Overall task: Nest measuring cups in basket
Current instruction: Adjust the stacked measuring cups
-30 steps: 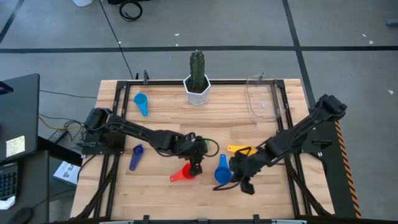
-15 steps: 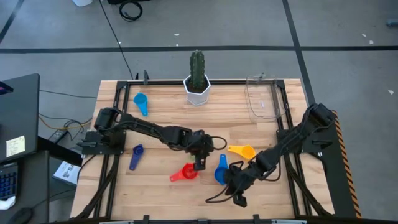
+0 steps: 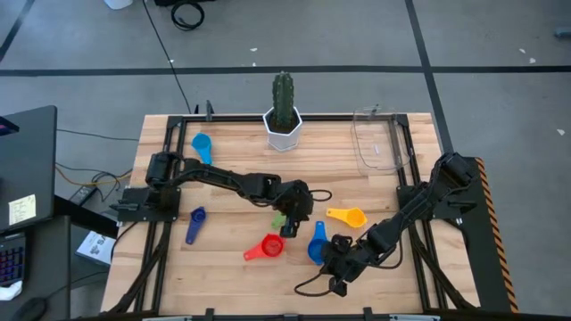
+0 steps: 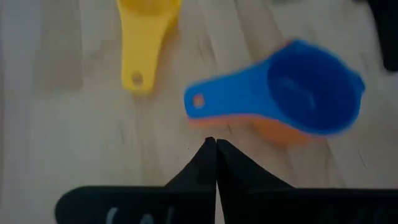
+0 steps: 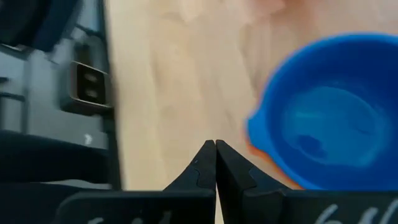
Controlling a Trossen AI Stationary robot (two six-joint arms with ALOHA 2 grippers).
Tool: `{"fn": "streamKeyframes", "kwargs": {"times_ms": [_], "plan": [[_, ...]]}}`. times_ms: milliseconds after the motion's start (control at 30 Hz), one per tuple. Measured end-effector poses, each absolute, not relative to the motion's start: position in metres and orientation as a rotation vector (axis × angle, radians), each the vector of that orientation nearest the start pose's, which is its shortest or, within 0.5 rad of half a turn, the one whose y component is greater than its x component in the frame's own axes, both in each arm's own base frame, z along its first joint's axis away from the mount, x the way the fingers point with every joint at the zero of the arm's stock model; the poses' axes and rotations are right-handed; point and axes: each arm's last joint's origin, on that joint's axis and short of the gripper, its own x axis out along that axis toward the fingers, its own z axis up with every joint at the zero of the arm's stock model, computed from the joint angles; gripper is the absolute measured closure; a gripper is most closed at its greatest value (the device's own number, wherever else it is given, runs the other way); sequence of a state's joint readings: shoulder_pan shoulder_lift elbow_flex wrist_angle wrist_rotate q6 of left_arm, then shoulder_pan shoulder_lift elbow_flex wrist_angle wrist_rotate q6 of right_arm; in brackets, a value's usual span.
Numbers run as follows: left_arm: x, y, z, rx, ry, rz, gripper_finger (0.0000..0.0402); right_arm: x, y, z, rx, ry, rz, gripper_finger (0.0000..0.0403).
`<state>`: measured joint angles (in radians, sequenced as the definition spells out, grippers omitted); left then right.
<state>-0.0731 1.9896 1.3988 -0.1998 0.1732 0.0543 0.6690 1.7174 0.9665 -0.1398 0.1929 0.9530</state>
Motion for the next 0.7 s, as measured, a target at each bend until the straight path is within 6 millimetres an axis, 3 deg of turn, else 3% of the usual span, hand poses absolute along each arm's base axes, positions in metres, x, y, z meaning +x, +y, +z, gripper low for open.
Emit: {"fn": "streamKeyframes", "kwargs": {"times_ms": [400,700], "plan": [[0.436,-0.015,0.192,0.071,0.687,-0.412,0.0398,0.265,0.201,0.156,0.475,0.940,-0.143,0.0399],[0.435,-0.016,0.191,0.067,0.705,-0.415,0.0399,0.260,0.196,0.152,0.454,1.008,-0.195,0.0399]]}}
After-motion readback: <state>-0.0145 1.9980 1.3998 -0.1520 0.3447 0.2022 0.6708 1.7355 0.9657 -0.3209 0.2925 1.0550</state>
